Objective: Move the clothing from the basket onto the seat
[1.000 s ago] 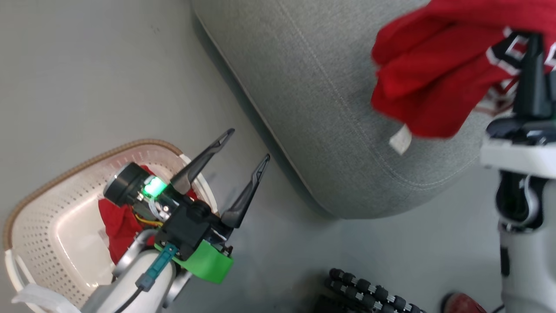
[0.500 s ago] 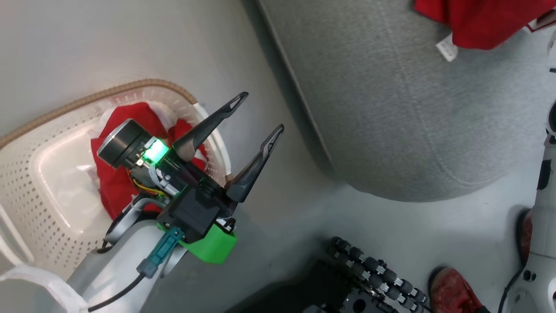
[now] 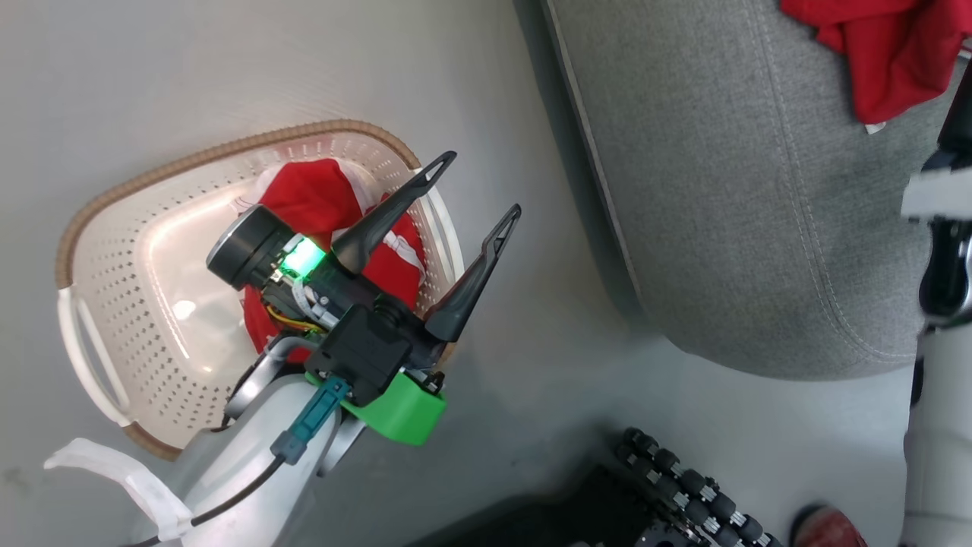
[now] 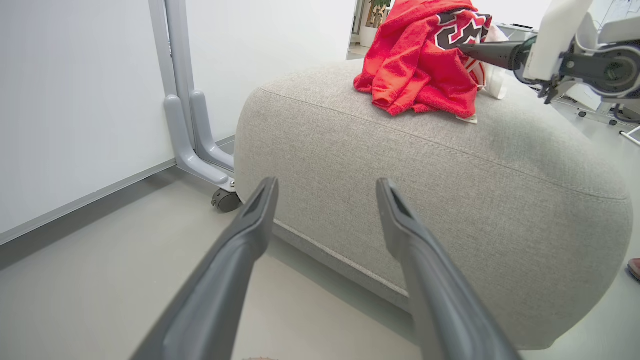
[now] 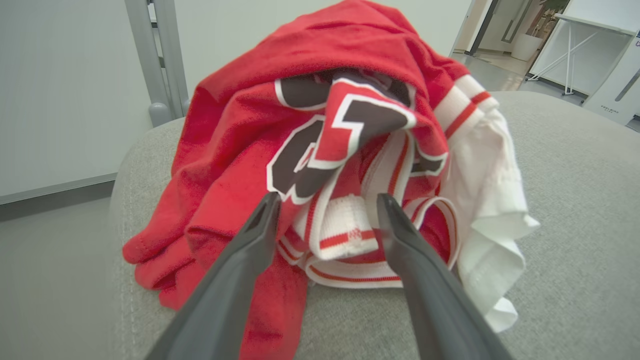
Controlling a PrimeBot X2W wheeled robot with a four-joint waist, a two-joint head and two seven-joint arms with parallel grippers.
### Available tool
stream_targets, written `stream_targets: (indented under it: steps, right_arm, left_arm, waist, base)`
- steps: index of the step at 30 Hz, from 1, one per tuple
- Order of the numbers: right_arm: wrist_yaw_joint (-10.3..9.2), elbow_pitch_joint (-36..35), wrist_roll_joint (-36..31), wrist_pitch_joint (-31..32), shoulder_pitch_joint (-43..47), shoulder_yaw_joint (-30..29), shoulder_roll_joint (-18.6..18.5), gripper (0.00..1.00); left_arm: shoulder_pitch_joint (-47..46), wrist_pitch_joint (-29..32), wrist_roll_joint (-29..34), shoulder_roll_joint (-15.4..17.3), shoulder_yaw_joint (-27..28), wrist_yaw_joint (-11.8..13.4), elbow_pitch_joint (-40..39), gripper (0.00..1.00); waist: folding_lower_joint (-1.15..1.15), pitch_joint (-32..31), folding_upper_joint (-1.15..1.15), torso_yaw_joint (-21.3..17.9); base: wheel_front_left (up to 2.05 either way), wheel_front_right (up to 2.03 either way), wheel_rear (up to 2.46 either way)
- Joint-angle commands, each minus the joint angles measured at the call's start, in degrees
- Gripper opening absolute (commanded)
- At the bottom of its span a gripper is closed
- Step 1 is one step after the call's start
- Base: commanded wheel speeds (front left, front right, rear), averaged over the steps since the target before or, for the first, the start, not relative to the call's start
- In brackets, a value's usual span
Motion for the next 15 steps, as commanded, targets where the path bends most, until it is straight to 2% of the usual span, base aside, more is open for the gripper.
stream_targets:
  steps: [1, 7, 11, 15]
  right_arm:
    - [-0.08, -1.4, -0.39, -0.11, 2.56, 0.12, 0.15, 1.0]
    - [-0.07, -7.05, 0.01, -0.11, 13.75, 6.53, 0.41, 1.0]
    - [-0.08, -7.02, -3.52, -0.12, 16.8, 13.46, 0.37, 1.0]
    - [-0.08, -7.37, -4.16, -0.11, 17.37, 17.05, -0.2, 1.0]
  left_arm:
    - [0.67, -0.23, -0.94, -0.67, 0.46, 0.51, -0.02, 1.0]
    - [4.6, -0.24, -3.52, -5.28, 4.69, 2.46, 0.1, 1.0]
    - [7.84, -0.23, -4.52, -8.33, 8.57, 2.99, 0.32, 1.0]
    - [11.07, -0.23, -5.03, -10.99, 13.22, 3.39, 1.12, 1.0]
  waist:
    - [-0.01, -3.45, 0.0, 2.03]
    - [-0.01, -10.55, 0.0, 6.07]
    - [-0.01, -14.64, 0.0, 9.01]
    - [-0.01, -18.63, 0.0, 12.6]
  base:
    - [0.0, 0.0, 0.0]
    - [0.0, 0.0, 0.0]
    - [0.0, 0.0, 0.0]
    - [0.0, 0.0, 0.0]
